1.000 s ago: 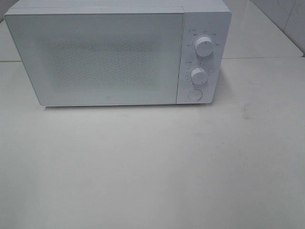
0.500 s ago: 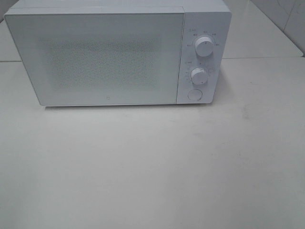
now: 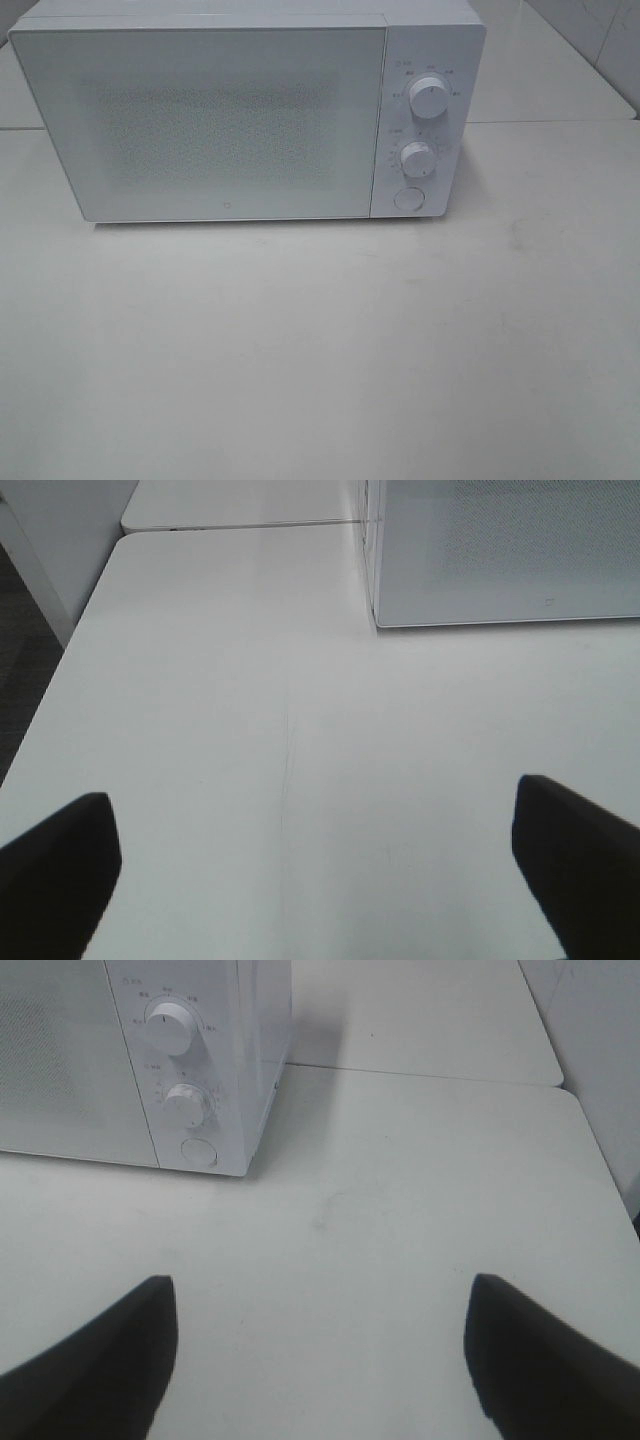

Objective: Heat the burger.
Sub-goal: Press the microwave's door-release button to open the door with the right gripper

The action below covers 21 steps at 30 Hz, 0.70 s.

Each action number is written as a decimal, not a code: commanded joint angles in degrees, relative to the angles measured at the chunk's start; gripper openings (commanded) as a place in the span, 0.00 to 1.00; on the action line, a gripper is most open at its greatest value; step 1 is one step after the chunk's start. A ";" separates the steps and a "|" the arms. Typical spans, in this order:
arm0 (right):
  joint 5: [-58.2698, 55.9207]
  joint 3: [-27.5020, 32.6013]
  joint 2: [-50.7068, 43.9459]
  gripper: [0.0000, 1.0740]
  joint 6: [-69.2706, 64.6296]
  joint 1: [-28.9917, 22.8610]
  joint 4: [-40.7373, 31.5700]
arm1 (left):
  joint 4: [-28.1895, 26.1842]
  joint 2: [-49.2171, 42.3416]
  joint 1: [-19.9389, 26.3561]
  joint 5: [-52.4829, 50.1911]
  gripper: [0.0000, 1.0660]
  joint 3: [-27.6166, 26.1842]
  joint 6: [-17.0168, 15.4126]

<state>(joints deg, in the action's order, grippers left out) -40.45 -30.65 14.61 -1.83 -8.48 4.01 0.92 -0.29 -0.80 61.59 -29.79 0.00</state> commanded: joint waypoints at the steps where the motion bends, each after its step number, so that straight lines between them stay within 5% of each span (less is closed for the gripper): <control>1: 5.50 -0.29 4.47 0.71 -0.11 0.46 0.06 | -0.11 -0.40 0.06 -0.46 0.95 0.23 0.00; 21: 35.98 -0.23 31.91 0.71 -0.17 0.46 -0.23 | -0.11 -0.40 0.06 -0.46 0.95 0.23 0.00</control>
<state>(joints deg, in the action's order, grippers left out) -8.37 -30.65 43.66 -1.83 -8.48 4.01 0.92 -0.29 -0.80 61.59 -29.79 0.00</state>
